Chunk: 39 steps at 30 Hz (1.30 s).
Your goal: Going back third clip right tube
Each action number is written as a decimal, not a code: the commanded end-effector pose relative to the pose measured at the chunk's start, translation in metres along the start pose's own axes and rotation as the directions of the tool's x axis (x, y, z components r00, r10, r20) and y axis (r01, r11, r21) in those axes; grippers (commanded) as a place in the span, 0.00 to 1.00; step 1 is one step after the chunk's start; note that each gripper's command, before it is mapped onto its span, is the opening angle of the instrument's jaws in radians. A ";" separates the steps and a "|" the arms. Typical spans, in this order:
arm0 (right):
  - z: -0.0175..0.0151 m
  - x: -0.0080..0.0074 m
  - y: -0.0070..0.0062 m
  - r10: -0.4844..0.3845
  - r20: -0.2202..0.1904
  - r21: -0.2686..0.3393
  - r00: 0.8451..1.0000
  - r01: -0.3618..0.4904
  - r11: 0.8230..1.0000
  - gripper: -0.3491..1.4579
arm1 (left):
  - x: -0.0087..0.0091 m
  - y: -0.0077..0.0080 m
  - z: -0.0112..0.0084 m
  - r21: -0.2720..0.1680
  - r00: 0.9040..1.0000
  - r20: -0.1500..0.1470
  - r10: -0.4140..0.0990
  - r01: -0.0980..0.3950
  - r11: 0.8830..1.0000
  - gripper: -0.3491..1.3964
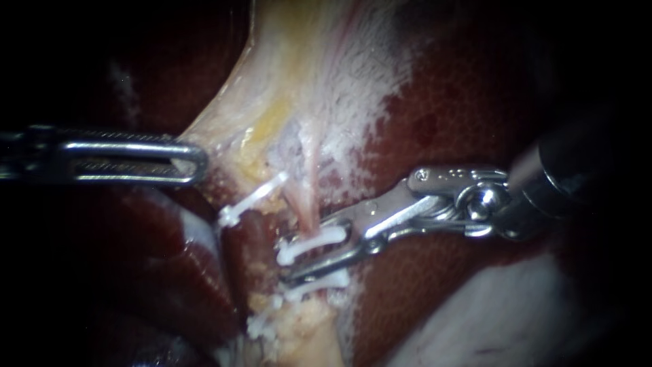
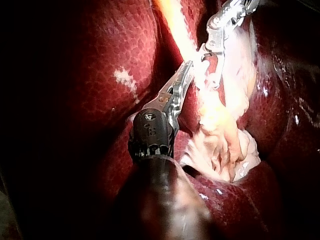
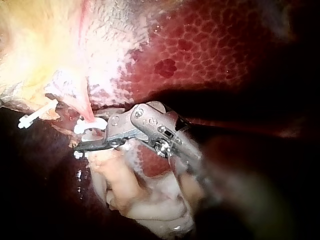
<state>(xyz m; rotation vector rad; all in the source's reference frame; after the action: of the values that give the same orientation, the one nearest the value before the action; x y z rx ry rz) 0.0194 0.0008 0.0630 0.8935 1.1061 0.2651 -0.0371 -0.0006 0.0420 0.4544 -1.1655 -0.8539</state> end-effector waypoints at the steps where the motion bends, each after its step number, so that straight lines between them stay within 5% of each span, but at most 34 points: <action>1: 0.0000 0.0001 0.0000 -0.018 -0.002 -0.007 1.000 0.018 1.000 0.47 | 0.0000 0.0000 0.0000 0.000 1.000 0.000 0.000 0.000 1.000 0.00; 10: -0.0013 0.0009 -0.0002 -0.128 -0.010 -0.068 0.992 0.127 0.990 0.51 | 0.0000 -0.0001 0.0000 0.000 1.000 0.000 0.000 0.000 1.000 0.00; 16: -0.0033 0.0009 -0.0010 -0.155 -0.023 -0.165 0.988 0.149 0.975 0.52 | 0.0000 -0.0001 -0.0001 0.000 1.000 0.000 0.000 0.000 1.000 0.00; 25: -0.0076 -0.0009 -0.0030 -0.184 -0.017 -0.198 0.983 0.177 0.964 0.52 | 0.0001 0.0003 -0.0001 0.001 1.000 0.000 0.000 0.000 1.000 0.00; 39: -0.0113 -0.0002 -0.0055 -0.211 -0.013 -0.192 0.977 0.205 0.960 0.52 | 0.0003 0.0010 -0.0002 -0.003 1.000 0.001 0.001 -0.001 1.000 0.00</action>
<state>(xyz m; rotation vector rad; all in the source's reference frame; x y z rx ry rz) 0.0082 0.0027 0.0572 0.6012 1.1754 0.2070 -0.0365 -0.0002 0.0429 0.4524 -1.1646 -0.8539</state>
